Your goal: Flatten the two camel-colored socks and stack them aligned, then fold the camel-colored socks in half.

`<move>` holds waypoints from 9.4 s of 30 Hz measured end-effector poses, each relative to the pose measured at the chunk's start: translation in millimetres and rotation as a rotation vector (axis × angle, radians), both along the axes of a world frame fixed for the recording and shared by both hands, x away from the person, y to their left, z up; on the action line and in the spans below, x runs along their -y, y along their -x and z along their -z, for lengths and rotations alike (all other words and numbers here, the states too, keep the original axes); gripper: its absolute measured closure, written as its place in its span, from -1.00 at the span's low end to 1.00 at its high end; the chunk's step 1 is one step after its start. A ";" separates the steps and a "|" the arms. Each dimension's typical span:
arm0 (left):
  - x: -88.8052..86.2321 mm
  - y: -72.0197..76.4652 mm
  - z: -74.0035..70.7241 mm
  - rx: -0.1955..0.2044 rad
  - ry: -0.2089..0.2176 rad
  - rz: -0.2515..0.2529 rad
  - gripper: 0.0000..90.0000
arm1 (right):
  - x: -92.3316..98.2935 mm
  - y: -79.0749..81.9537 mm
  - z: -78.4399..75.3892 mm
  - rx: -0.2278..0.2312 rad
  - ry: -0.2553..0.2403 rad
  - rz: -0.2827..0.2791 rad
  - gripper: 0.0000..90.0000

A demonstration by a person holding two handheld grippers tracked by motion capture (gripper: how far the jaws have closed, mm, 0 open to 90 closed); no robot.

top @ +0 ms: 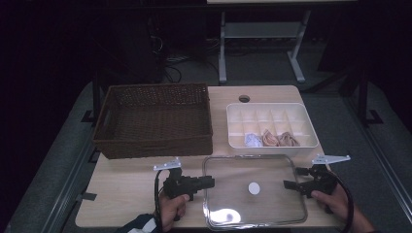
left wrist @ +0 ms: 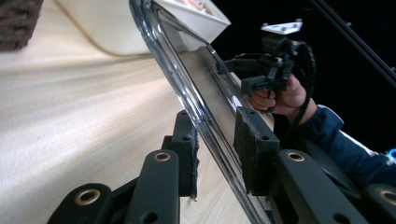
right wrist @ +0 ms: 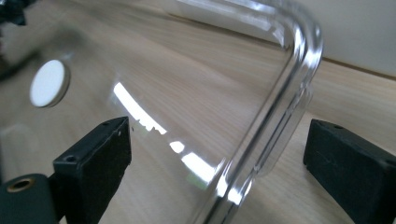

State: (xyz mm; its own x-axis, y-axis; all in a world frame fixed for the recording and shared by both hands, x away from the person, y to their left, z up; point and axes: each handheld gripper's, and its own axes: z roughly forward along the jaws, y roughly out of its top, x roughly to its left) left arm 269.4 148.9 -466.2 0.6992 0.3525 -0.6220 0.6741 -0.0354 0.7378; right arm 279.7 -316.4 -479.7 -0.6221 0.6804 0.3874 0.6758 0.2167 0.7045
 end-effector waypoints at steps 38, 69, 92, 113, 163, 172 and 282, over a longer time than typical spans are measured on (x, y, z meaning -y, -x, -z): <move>8.9 -34.6 -41.9 0.083 -0.009 -0.010 0.73 | 30.8 -10.5 -59.7 0.089 -0.206 -0.006 0.47; 67.8 -109.2 -94.6 0.106 0.019 -0.097 0.61 | 70.1 -62.5 -136.2 0.196 -0.129 0.134 0.36; 103.1 -181.3 -102.3 -0.096 -0.061 -0.223 0.51 | 84.8 -141.1 -134.3 0.052 -0.135 0.275 0.21; 135.2 -185.9 -91.0 -0.149 -0.391 -0.370 -0.19 | 77.1 -163.9 -72.9 -0.078 -0.081 0.475 -0.02; 123.5 -134.8 -90.3 -0.038 -0.422 -0.124 -0.40 | 67.1 -136.3 -58.4 -0.052 -0.004 0.320 -0.42; 131.3 -135.7 -90.3 -0.051 -0.586 -0.125 -0.57 | 65.0 -135.9 -59.5 -0.052 0.009 0.312 -0.44; 100.2 -80.4 -33.6 0.437 -0.484 -0.250 -0.28 | 62.1 -67.7 -57.2 0.249 0.259 0.059 -0.46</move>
